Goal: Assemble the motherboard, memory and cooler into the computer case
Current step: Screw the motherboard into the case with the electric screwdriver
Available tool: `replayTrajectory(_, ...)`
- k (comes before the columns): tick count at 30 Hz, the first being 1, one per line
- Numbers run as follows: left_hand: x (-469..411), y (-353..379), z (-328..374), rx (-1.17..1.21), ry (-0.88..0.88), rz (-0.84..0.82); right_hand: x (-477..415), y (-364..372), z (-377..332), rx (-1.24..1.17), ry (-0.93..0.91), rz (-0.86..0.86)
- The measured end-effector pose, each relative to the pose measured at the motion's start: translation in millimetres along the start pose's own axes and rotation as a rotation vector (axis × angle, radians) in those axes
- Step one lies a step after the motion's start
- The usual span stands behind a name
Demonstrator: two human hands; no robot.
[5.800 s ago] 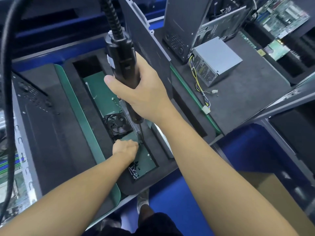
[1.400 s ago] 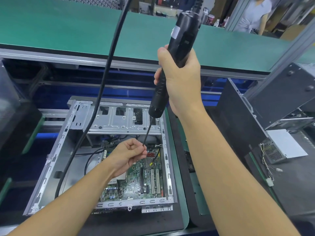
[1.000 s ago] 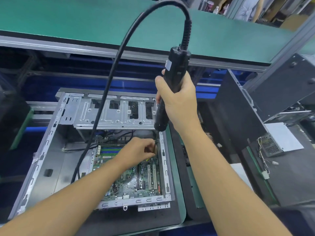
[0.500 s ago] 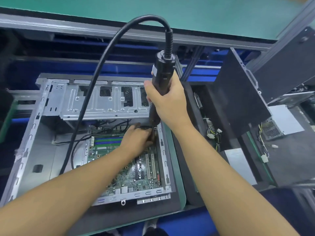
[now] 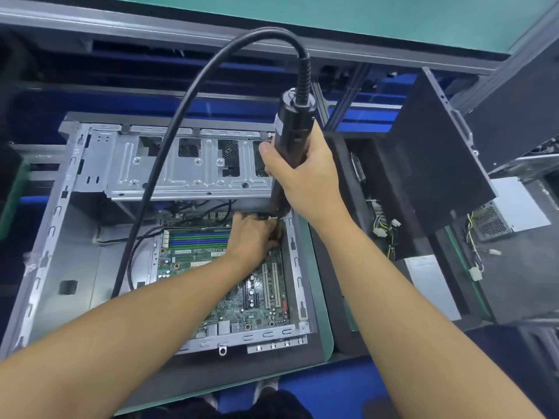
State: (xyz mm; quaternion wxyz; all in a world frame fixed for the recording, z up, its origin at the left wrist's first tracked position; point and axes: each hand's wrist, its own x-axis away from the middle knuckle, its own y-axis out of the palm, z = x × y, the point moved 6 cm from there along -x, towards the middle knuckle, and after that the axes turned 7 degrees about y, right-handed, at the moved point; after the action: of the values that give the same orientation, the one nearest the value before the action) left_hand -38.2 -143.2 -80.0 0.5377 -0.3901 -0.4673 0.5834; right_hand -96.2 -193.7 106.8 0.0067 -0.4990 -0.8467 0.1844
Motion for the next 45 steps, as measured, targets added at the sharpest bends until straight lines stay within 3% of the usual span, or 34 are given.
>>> replayTrajectory(11, 0, 8, -4, 0.09, 0.053, -0.022, 9, 18, 5, -0.013, 0.048, -0.115)
replayTrajectory(24, 6, -1, -9, 0.2, 0.119, -0.092, 20, 19, 1, 0.02, 0.007, -0.016)
replayTrajectory(29, 13, -13, -25, 0.223, 0.146, 0.003, 15, 23, -3, 0.083, 0.004, -0.021)
replayTrajectory(33, 14, -9, -27, 0.049, 0.22, -0.046, 18, 24, -2, 0.065, -0.003, -0.002)
replayTrajectory(45, 19, -4, -36, 0.123, 0.171, 0.003, 21, 25, -5, 0.088, 0.036, 0.094)
